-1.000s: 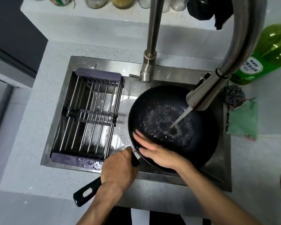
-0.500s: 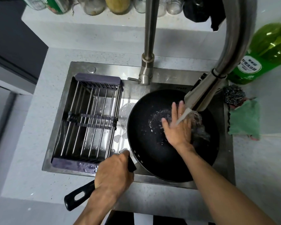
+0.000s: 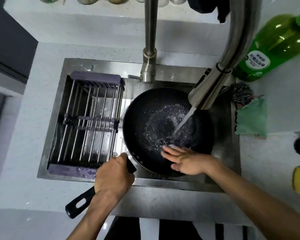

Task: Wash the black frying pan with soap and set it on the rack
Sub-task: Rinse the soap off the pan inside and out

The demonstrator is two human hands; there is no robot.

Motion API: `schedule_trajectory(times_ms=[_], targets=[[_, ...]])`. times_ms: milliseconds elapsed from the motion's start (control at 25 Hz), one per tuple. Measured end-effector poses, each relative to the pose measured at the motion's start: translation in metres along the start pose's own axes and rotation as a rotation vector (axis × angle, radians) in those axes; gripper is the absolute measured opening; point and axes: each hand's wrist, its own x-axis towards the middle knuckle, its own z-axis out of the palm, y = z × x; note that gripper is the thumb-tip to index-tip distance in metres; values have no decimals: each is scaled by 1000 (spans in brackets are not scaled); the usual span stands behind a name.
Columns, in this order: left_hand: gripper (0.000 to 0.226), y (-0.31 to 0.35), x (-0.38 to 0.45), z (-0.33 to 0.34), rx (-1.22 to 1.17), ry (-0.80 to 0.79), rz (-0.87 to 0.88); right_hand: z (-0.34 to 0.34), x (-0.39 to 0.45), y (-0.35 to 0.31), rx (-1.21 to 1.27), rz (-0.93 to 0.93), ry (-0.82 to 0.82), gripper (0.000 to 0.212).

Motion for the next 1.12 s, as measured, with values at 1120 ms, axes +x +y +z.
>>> schedule_trajectory(times_ms=[1120], targets=[[33, 24, 7, 15, -165, -150, 109, -151, -126, -58, 485, 80, 1334, 34]])
